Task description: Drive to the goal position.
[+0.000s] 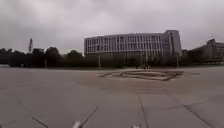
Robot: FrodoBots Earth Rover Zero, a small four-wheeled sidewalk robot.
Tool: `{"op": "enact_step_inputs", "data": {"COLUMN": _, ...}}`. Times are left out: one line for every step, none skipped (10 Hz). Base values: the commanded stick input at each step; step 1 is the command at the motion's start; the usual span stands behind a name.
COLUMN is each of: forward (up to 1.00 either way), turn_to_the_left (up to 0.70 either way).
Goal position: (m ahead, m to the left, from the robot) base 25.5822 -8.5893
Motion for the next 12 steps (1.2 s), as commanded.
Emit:
{"op": "enact_step_inputs", "data": {"forward": 0.70, "turn_to_the_left": 0.00}}
{"op": "enact_step_inputs", "data": {"forward": 0.70, "turn_to_the_left": 0.00}}
{"op": "enact_step_inputs", "data": {"forward": 0.70, "turn_to_the_left": 0.00}}
{"op": "enact_step_inputs", "data": {"forward": 0.70, "turn_to_the_left": 0.00}}
{"op": "enact_step_inputs", "data": {"forward": 0.70, "turn_to_the_left": 0.00}}
{"op": "enact_step_inputs", "data": {"forward": 0.70, "turn_to_the_left": 0.00}}
{"op": "enact_step_inputs", "data": {"forward": 0.70, "turn_to_the_left": 0.00}}
{"op": "enact_step_inputs", "data": {"forward": 0.70, "turn_to_the_left": 0.00}}
{"op": "enact_step_inputs", "data": {"forward": 0.70, "turn_to_the_left": 0.00}}
{"op": "enact_step_inputs", "data": {"forward": 0.70, "turn_to_the_left": 0.00}}
{"op": "enact_step_inputs", "data": {"forward": 0.70, "turn_to_the_left": 0.00}}
{"op": "enact_step_inputs", "data": {"forward": 0.70, "turn_to_the_left": 0.00}}
